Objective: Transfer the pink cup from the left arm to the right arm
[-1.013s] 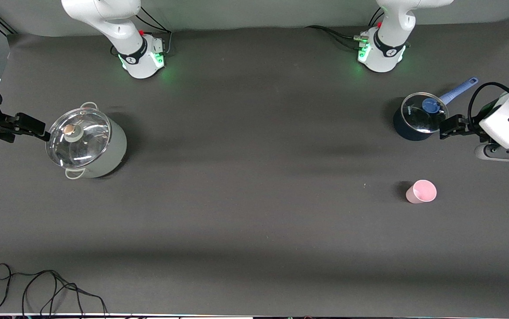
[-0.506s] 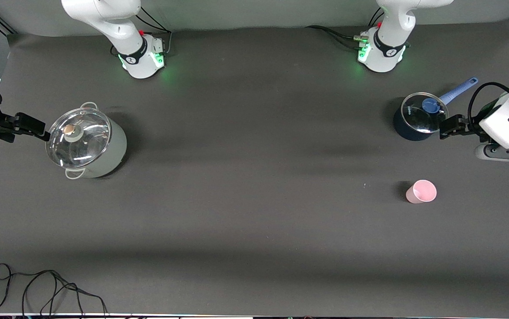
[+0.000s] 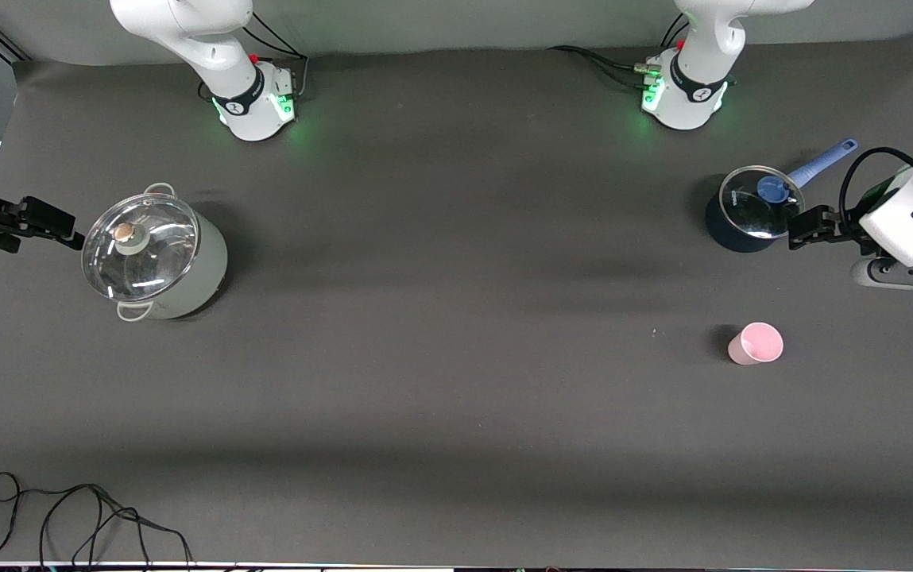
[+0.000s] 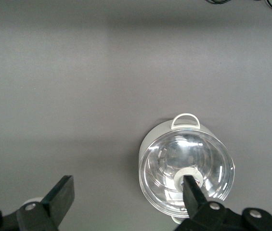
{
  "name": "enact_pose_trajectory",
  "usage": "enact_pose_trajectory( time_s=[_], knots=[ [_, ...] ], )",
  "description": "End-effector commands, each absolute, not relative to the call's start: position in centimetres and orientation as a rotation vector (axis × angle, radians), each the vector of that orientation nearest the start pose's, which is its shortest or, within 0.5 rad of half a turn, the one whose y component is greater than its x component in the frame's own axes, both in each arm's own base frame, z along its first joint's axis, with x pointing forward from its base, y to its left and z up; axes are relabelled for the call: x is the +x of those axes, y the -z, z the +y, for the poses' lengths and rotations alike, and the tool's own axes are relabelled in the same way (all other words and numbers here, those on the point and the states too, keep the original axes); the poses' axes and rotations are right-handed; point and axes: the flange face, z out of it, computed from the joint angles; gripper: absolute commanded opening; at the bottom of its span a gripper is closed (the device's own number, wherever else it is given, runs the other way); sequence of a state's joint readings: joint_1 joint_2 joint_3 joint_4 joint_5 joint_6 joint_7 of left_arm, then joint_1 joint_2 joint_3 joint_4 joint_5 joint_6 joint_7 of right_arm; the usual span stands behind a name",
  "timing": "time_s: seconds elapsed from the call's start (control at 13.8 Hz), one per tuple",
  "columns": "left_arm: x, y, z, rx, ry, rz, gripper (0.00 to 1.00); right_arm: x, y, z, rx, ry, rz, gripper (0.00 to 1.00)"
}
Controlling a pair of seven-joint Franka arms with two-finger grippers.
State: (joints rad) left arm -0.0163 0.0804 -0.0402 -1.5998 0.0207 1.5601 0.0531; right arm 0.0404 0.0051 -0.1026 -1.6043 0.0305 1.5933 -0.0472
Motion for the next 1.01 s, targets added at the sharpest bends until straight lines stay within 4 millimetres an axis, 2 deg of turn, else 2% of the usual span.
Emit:
enact_pose_trajectory(
  time_s=[0.0,0.14,0.22,0.36,0.51,0.65,0.87,0.94],
  knots=[
    [56.9,-56.8,-0.4,-3.118,-0.208,0.276,1.0,55.4,-61.2,-3.3,-3.105,-0.02,-0.004,1.0],
    [57.4,-56.4,4.3,-3.1,-0.187,0.594,1.0,55.5,-61.1,-3.2,-3.105,-0.022,-0.006,1.0],
    [57.5,-56.3,5.8,-3.092,-0.172,0.696,1.0,55.5,-61.0,-3.3,-3.105,-0.025,-0.004,1.0],
    [57.6,-55.3,8.8,-3.103,-0.169,0.776,1.0,55.5,-61.1,-3.3,-3.106,-0.022,-0.004,1.0],
    [58.1,-54.4,10.3,-3.105,-0.125,0.948,1.0,55.6,-60.9,-3.3,-3.106,-0.027,-0.003,1.0],
    [58.0,-53.6,12.9,-3.127,-0.118,0.96,1.0,55.7,-60.9,-3.2,-3.107,-0.027,-0.006,1.0],
    [58.1,-52.6,14.4,-3.118,-0.091,1.093,1.0,55.7,-60.7,-3.2,-3.109,-0.03,-0.006,1.0],
    [58.0,-52.1,15.8,-3.129,-0.085,1.103,1.0,55.7,-60.7,-3.3,-3.109,-0.03,-0.003,1.0]
  ],
)
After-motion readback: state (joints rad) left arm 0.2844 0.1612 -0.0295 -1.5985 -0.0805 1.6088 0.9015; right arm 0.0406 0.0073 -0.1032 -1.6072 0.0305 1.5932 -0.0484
